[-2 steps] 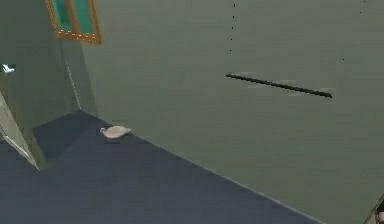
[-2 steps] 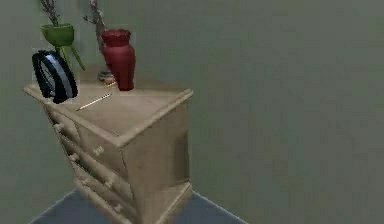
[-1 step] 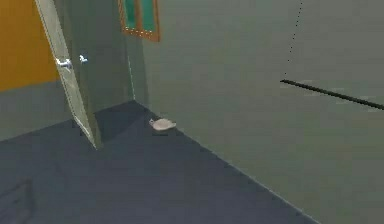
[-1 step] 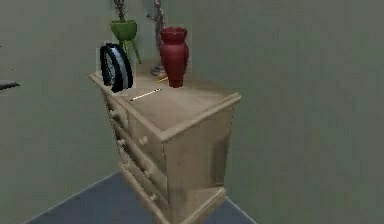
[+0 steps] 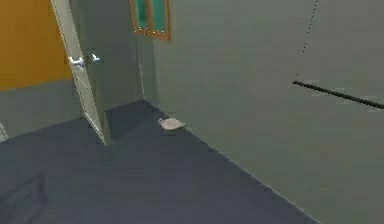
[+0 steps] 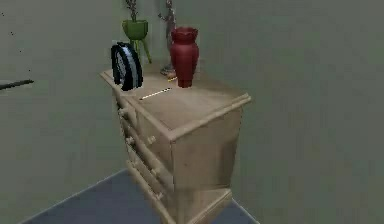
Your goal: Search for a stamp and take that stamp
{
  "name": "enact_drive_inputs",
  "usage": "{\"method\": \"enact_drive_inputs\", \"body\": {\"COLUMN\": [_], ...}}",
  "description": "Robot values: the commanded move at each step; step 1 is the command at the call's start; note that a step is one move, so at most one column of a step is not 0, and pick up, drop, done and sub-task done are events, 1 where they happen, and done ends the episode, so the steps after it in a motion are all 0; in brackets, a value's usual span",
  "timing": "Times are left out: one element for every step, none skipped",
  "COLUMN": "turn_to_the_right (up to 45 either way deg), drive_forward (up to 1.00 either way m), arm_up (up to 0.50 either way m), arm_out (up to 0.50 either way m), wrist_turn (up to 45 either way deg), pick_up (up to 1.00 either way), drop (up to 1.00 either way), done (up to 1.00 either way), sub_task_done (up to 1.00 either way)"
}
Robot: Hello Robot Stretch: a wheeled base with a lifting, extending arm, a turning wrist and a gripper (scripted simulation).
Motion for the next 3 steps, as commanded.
{"method": "enact_drive_inputs", "body": {"turn_to_the_right": [45.0, 45.0, 3.0], "drive_forward": [0.00, 0.00, 0.00], "arm_up": [0.00, 0.00, 0.00], "arm_out": [0.00, 0.00, 0.00], "wrist_turn": [0.0, 0.0, 0.0], "pick_up": [0.00, 0.00, 0.00], "drop": [0.00, 0.00, 0.00], "done": [0.00, 0.00, 0.00], "sub_task_done": [0.00, 0.00, 0.00]}}
